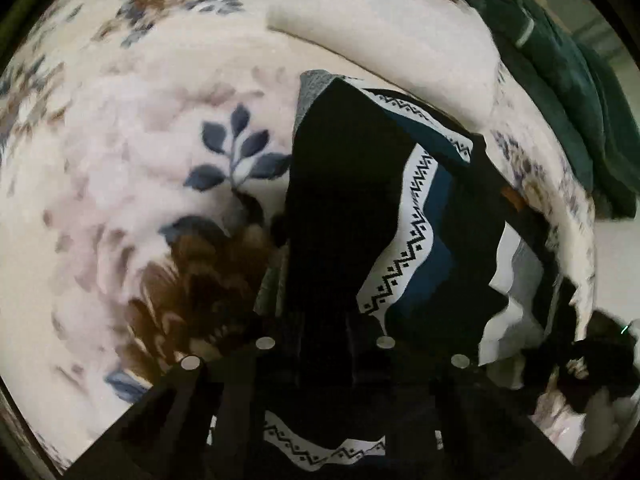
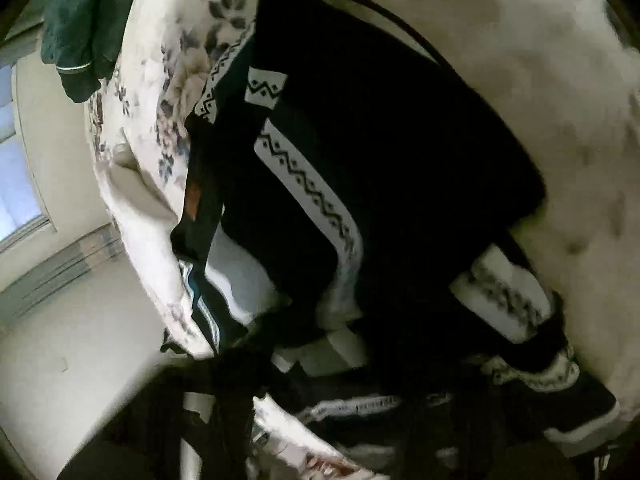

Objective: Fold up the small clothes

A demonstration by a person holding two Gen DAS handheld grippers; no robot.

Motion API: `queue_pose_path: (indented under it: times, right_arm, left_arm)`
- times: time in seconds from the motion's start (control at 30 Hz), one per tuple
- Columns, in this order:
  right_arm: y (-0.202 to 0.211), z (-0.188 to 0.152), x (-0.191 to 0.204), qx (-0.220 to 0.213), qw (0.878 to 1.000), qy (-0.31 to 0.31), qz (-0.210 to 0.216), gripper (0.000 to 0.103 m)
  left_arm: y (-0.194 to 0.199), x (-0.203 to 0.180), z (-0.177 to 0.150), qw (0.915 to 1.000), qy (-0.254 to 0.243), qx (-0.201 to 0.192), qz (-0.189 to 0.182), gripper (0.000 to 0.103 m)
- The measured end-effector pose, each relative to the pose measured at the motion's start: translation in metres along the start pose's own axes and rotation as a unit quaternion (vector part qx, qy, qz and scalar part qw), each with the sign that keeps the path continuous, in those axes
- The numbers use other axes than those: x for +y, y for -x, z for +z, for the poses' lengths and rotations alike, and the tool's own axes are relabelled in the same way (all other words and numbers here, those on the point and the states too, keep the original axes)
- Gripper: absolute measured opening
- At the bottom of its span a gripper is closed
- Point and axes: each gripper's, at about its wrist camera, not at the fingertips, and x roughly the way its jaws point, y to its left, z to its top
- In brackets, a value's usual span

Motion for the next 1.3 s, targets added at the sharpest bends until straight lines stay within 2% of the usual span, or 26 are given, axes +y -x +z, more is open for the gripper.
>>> queue_pose_path:
  times: [0.1,0.17,0.23,0.27,0.3,0.37,0.4,0.43,0.47,0.53,0.6,0.67,0.77,0.83,0.9,0.93,0.97,1.0,1.03,1.07,1.1,1.17,1.2,1.23,1.3]
  right_arm:
    - [0.026,-0.007,0.019,-0.058,0.997,0.048,-0.026,0.006]
    - [0.038,-0.006,0.022,-0.07,0.993,0.073,-0.065,0.006]
    - [0.028,0.0,0.023,-0.035,0.983,0.105,-0.144,0.007]
    - [0.018,0.003,0.022,0.002,0.976,0.114,-0.184,0.012]
    - [0.012,0.004,0.02,0.033,0.973,0.113,-0.197,0.017]
    - [0.014,0.0,0.03,0.058,0.966,0.128,-0.219,0.028]
    - [0.02,-0.004,0.044,0.053,0.959,0.158,-0.23,0.04]
    - [0.027,-0.01,0.061,0.04,0.952,0.19,-0.236,0.05]
    - [0.032,-0.014,0.074,0.03,0.948,0.211,-0.236,0.053]
    - [0.034,-0.02,0.106,0.012,0.942,0.252,-0.22,0.055]
    - [0.014,-0.024,0.142,0.022,0.932,0.301,-0.202,0.055]
    - [-0.028,-0.027,0.183,0.048,0.91,0.36,-0.201,0.055]
    - [-0.106,-0.04,0.225,0.106,0.865,0.445,-0.205,0.056]
    - [-0.162,-0.053,0.245,0.155,0.832,0.487,-0.216,0.056]
    - [-0.199,-0.058,0.251,0.181,0.808,0.509,-0.235,0.054]
    - [-0.213,-0.063,0.252,0.188,0.794,0.521,-0.25,0.028]
    - [-0.218,-0.067,0.255,0.172,0.778,0.542,-0.267,0.007]
    - [-0.217,-0.067,0.257,0.143,0.768,0.555,-0.287,0.003]
    - [-0.213,-0.061,0.26,0.127,0.774,0.548,-0.289,0.002]
    - [-0.205,-0.048,0.262,0.109,0.795,0.525,-0.284,0.002]
    - [-0.199,-0.038,0.263,0.099,0.81,0.507,-0.279,0.002]
    - [-0.194,-0.025,0.263,0.102,0.826,0.485,-0.268,0.003]
    - [-0.193,-0.023,0.262,0.105,0.827,0.483,-0.269,0.003]
    - [-0.191,-0.023,0.261,0.101,0.822,0.488,-0.274,0.003]
    - [-0.183,-0.022,0.259,0.066,0.807,0.502,-0.304,0.002]
  left_arm:
    - [0.015,-0.007,-0.008,0.9993,-0.028,-0.02,-0.01,0.011]
    - [0.018,-0.005,-0.015,0.9992,-0.031,-0.016,-0.017,0.011]
    - [0.019,0.0,-0.02,0.9994,-0.02,-0.002,-0.026,0.016]
    - [0.021,0.004,-0.023,0.9994,-0.008,0.004,-0.034,0.018]
    - [0.025,0.011,-0.024,0.9992,0.007,0.006,-0.039,0.031]
    - [0.03,0.021,-0.026,0.9986,0.027,0.0,-0.046,0.051]
    - [0.033,0.027,-0.026,0.998,0.038,-0.008,-0.05,0.059]
    - [0.036,0.034,-0.027,0.9972,0.048,-0.017,-0.054,0.059]
    - [0.038,0.04,-0.026,0.9965,0.059,-0.025,-0.054,0.059]
    - [0.036,0.049,-0.022,0.9961,0.073,-0.031,-0.038,0.059]
    - [0.033,0.058,-0.018,0.9958,0.079,-0.033,-0.033,0.059]
    - [0.027,0.063,-0.013,0.9955,0.082,-0.032,-0.033,0.059]
    - [0.019,0.067,-0.008,0.9958,0.08,-0.028,-0.035,0.059]
    - [0.015,0.069,-0.007,0.9961,0.078,-0.026,-0.032,0.059]
    - [0.011,0.072,-0.006,0.9957,0.082,-0.024,-0.034,0.059]
    - [0.01,0.072,-0.007,0.9957,0.084,-0.023,-0.033,0.059]
    - [0.009,0.075,-0.006,0.9954,0.088,-0.02,-0.032,0.059]
    - [0.008,0.077,-0.005,0.9949,0.093,-0.019,-0.035,0.059]
    - [0.009,0.079,-0.006,0.9944,0.097,-0.02,-0.038,0.059]
    - [0.009,0.081,-0.005,0.9935,0.103,-0.02,-0.042,0.059]
    - [0.009,0.082,-0.005,0.9933,0.105,-0.021,-0.045,0.059]
    - [0.007,0.08,-0.002,0.9934,0.102,-0.02,-0.048,0.059]
    - [0.006,0.079,0.0,0.9936,0.099,-0.019,-0.05,0.059]
    - [0.005,0.078,0.002,0.9937,0.098,-0.019,-0.052,0.059]
    - [0.002,0.076,0.006,0.9941,0.093,-0.015,-0.054,0.059]
